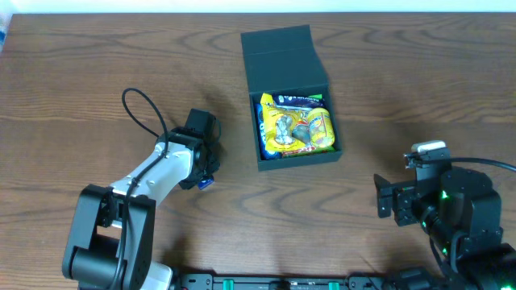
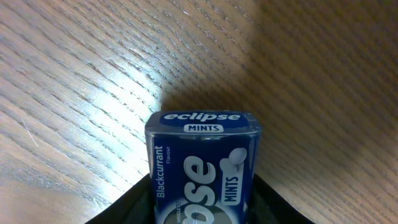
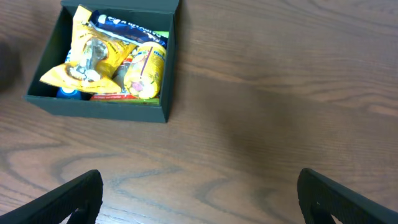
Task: Pack container
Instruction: 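Lower the left gripper and grasp the Eclipse tin's end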
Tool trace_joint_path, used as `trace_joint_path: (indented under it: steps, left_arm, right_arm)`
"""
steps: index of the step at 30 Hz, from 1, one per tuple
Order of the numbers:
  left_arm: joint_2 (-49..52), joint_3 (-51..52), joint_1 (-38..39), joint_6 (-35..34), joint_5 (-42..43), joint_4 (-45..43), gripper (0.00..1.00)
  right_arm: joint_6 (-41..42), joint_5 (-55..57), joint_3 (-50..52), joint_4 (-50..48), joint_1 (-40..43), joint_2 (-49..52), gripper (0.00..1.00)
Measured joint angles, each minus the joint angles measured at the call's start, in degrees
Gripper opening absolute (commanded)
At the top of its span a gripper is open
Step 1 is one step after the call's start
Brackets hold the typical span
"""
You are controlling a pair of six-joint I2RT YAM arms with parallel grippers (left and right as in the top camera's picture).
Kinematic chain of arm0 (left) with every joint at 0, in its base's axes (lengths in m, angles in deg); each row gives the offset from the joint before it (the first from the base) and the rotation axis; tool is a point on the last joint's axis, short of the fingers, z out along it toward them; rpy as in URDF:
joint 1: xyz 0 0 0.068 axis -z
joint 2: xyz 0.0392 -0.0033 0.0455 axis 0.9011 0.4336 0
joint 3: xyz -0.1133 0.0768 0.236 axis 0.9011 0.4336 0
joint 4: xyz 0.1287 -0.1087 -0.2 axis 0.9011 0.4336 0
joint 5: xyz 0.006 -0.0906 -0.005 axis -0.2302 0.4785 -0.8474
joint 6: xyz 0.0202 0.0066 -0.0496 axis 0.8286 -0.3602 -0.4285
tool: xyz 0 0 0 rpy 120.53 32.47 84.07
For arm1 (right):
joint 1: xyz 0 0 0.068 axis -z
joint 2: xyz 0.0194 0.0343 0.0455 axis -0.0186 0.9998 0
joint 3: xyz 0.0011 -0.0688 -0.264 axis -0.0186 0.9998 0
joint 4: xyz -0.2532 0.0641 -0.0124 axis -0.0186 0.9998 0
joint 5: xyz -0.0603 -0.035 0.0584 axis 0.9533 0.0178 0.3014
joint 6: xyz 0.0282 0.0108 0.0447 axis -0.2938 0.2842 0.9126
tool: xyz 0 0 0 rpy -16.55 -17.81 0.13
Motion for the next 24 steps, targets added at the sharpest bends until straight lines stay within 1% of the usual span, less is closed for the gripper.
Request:
trace_joint_path:
  steps: [1,3,5,6,7,8,17,19,24]
  left_arm:
    - [0.00,0.00,0.00,0.00,0.00,0.00,0.44]
    - [0.00,0.00,0.00,-0.15,0.00,0.00,0.34]
    - [0.00,-0.02,0.00,-0.15,-0.02,0.00,0.27]
    - [-0.02,-0.04,0.00,-0.17,-0.04,0.04,0.22]
    - [-0.02,-0.09,0.00,0.17,-0.04,0.07,0.14]
    - [-0.04,-0.11,0.00,0.17,-0.02,0.04,0.11]
    - [-0.04,-0.11,0.00,0.00,-0.02,0.04,0.10]
    - [-0.04,-0.11,0.00,0.00,-0.02,0.04,0.06]
    - [-0.04,-0.11,0.00,0.20,0.04,0.04,0.06]
  right_arm:
    - [0.00,0.00,0.00,0.00,0.00,0.00,0.99]
    - [0.00,0.00,0.00,0.00,0.00,0.00,0.99]
    - [0.00,-0.02,0.00,0.00,0.00,0.00,0.99]
    - [0.00,-0.02,0.00,0.00,0.00,0.00,0.99]
    - [0.00,0.00,0.00,0.00,0.00,0.00,0.99]
    - [-0.02,0.00,0.00,0.00,0.00,0.00,0.99]
    - [0.00,-0.02,0.00,0.00,0.00,0.00,0.99]
    - [0.00,0.00,0.00,0.00,0.00,0.00,0.99]
    - [0.00,-0.02,0.00,0.00,0.00,0.00,0.99]
